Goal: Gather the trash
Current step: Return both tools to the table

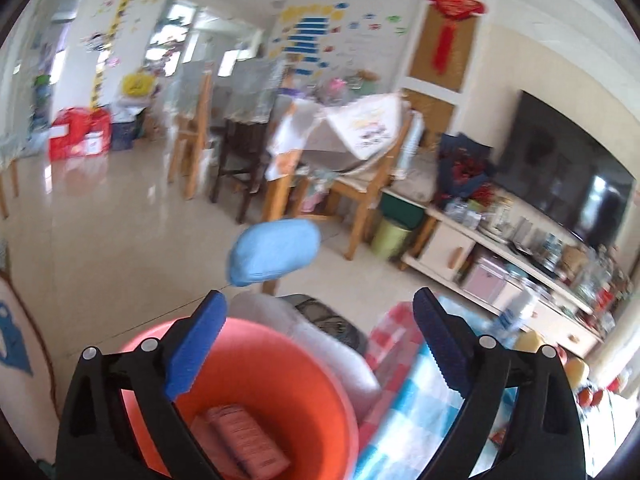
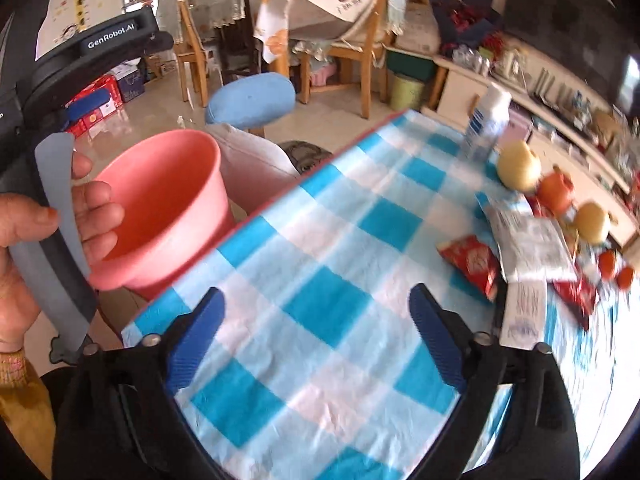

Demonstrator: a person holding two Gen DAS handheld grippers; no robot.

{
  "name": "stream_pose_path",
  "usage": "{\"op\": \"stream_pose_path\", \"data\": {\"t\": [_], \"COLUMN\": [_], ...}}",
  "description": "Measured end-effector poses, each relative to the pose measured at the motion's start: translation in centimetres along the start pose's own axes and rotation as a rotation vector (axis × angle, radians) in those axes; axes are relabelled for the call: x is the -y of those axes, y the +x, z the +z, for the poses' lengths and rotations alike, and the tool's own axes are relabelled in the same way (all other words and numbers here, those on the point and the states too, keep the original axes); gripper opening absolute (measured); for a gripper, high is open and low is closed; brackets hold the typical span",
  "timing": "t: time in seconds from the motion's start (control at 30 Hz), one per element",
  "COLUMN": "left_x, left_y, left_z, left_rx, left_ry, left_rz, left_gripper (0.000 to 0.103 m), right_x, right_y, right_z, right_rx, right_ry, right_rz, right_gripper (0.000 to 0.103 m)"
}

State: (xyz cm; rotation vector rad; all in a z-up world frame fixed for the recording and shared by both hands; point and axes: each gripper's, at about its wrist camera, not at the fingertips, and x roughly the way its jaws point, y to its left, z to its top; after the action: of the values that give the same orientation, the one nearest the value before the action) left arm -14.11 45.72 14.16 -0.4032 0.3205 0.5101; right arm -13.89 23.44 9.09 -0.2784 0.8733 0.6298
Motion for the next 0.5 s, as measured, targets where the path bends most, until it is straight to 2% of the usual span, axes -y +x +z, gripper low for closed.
{"op": "stream_pose_path", "data": {"t": [0.07, 0.17, 0.27, 0.37, 0.5], "left_x": [1.5, 3.8, 6.1, 8.1, 10.4], "left_y": [0.0, -0.2, 0.0, 0.4, 0.4], "left_z": [-0.1, -0.5, -1.2, -2.4, -4.1], "left_rx": [-0.013, -0.026, -0.051, -0.114, -0.131], "left_ry": [0.028, 0.09, 0.14, 0.184, 0.253], "left_rz": [-0.047, -0.077, -0.107, -0.168, -0.201], "left_gripper": [0.093, 0.093, 0.093, 0.093, 0.093], "right_x": [1.2, 3.1, 5.3, 7.5, 9.7], "right_y": [-1.1, -2.7, -3.7, -4.1, -4.9], "right_z": [-1.0, -2.4, -3.6, -4.9, -6.1], "right_rx": [0.028, 0.07, 0.065, 0.046, 0.083], "right_ry": [0.027, 0.092, 0.138, 0.149, 0.129], "right_rz": [-0.016, -0.049, -0.049, -0.056, -0.101], "right_gripper": [0.099, 0.099, 0.099, 0.099, 0.099]}}
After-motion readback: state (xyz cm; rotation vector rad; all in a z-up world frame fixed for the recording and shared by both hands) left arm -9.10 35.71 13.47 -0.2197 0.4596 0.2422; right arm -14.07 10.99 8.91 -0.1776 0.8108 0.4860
